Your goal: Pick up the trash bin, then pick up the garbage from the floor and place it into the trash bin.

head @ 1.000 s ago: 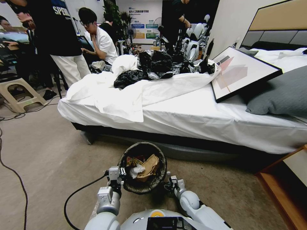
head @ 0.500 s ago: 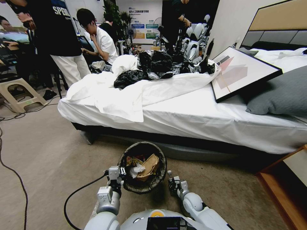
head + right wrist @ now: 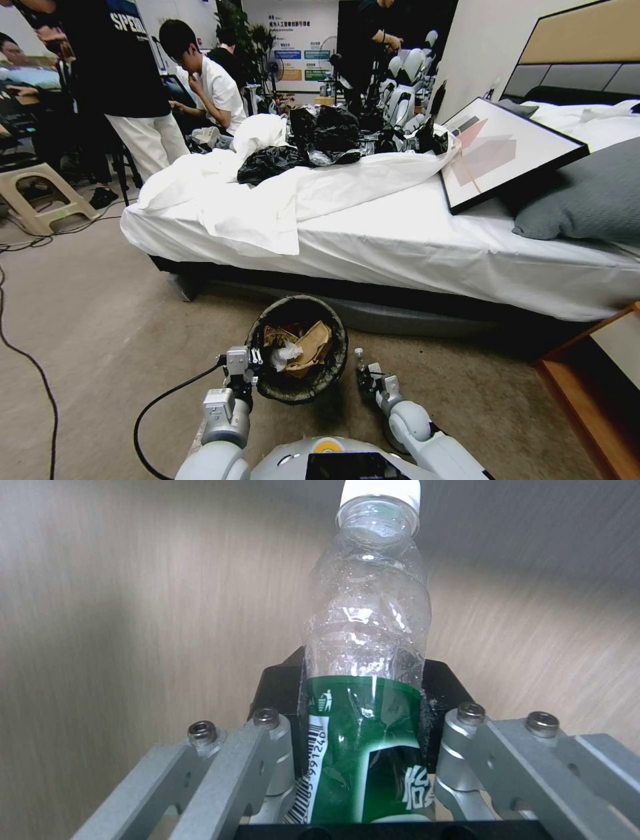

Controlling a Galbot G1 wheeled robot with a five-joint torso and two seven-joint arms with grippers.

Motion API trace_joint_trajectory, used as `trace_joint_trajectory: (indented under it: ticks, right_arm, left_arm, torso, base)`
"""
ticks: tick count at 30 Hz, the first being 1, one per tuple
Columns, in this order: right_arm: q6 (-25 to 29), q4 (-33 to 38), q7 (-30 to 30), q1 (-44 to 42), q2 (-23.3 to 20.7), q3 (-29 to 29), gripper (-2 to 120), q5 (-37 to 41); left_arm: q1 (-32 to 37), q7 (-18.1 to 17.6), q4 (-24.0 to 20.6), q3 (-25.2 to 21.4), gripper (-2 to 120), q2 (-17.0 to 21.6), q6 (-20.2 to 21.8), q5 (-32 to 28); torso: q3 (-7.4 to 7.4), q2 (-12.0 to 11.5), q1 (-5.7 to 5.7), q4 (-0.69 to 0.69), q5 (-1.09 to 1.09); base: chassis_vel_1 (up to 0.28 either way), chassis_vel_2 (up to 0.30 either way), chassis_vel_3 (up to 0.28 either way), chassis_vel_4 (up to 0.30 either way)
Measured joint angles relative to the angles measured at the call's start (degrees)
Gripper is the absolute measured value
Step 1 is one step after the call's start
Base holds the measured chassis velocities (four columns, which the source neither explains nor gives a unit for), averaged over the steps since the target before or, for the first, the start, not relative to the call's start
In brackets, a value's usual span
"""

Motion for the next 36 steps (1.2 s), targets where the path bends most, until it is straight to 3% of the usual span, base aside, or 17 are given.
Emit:
trace_joint_trajectory:
  ticks: [6, 9, 10, 12, 14, 15, 17, 27, 36]
  right_arm:
    - [3.9, 10.5, 0.6, -1.3, -0.9, 3.6, 25, 1.4]
    - [9.5, 19.6, -0.8, -1.9, -1.5, 6.1, 25, -0.7]
    - [9.5, 19.6, -0.8, -1.9, -1.5, 6.1, 25, -0.7]
    - [13.6, 25.4, -3.3, -1.9, -2.0, 7.2, 25, -1.1]
    - [13.6, 25.4, -3.3, -1.9, -2.0, 7.2, 25, -1.1]
    - [17.9, 30.1, -6.8, -1.9, -2.3, 8.2, 25, -1.1]
    - [20.2, 34.0, -10.1, -2.2, -2.5, 8.8, 25, -0.6]
    - [23.7, 41.5, -18.1, -5.4, -3.5, 5.6, 25, -1.3]
    - [22.3, 40.1, -20.6, -3.3, -6.5, -0.4, 25, -3.7]
  left_arm:
    - [0.0, 0.0, 0.0, -0.4, 0, 0.2, 0.1, -0.3]
    - [-0.2, 0.0, 0.0, -0.6, 0, 0.2, 0.1, -0.5]
    - [-0.2, 0.0, 0.0, -0.6, 0, 0.2, 0.1, -0.5]
    - [-0.2, 0.0, 0.2, -0.5, 0, 0.2, 0.1, -0.6]
    - [-0.2, 0.0, 0.2, -0.5, 0, 0.2, 0.1, -0.6]
    - [-0.2, 0.0, 0.2, -0.3, 0, 0.1, 0.1, -0.5]
    - [-0.2, 0.0, 0.3, -0.1, 0, 0.0, 0.1, -0.4]
    - [-0.3, 0.0, 0.5, 0.5, 0, -0.2, 0.1, 0.3]
    - [0.0, 0.1, 0.6, 0.8, 0, -0.1, 0.1, 0.9]
  torso:
    - [0.00, 0.0, 0.00, 0.00, 0.00]
    - [0.00, 0.0, 0.00, 0.00, 0.01]
    - [0.00, 0.0, 0.00, 0.00, 0.01]
    - [0.00, 0.0, 0.00, 0.01, -0.02]
    - [0.00, 0.0, 0.00, 0.01, -0.02]
    - [0.00, 0.0, 0.00, 0.01, 0.00]
    - [0.00, 0.0, 0.00, 0.00, 0.00]
    - [0.00, 0.0, 0.00, 0.00, 0.00]
    - [0.00, 0.0, 0.00, 0.01, 0.00]
  base:
    - [0.000, 0.000, 0.000, 0.000]
    - [0.000, 0.000, 0.000, 0.000]
    - [0.000, 0.000, 0.000, 0.000]
    - [0.000, 0.000, 0.000, 0.000]
    - [0.000, 0.000, 0.000, 0.000]
    - [0.000, 0.000, 0.000, 0.000]
    - [0.000, 0.000, 0.000, 0.000]
    - [0.000, 0.000, 0.000, 0.000]
    - [0.000, 0.000, 0.000, 0.000]
